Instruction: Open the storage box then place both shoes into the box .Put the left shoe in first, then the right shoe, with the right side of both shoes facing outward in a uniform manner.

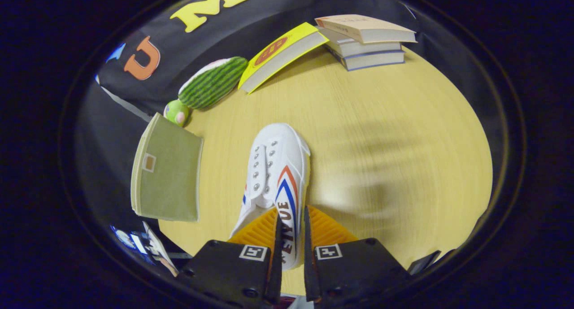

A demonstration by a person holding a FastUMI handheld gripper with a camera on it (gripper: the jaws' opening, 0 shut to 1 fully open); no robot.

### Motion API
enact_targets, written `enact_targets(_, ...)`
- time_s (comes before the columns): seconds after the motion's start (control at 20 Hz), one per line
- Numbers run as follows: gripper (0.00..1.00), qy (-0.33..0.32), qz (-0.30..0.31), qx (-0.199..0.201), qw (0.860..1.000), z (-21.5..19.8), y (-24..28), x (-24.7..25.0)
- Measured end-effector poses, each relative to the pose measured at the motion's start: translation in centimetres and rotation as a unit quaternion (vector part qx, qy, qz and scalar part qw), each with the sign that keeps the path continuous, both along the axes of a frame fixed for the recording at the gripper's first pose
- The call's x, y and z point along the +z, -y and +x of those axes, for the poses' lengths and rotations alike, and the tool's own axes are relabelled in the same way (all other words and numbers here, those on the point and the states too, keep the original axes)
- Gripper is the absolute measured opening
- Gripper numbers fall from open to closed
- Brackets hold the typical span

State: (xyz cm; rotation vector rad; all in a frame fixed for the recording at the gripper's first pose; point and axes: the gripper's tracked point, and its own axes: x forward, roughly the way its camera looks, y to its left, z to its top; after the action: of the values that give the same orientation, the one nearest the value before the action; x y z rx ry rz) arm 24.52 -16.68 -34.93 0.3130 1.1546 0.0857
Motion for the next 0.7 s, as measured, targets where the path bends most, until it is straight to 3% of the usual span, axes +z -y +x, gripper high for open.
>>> enact_targets(0.4,0.26,0.060,0.073,-0.018,0.995,1.1,-4.0,6.5)
enact_targets(0.7,0.26,0.141,0.075,-0.049,0.986,1.6,-7.5,13.9)
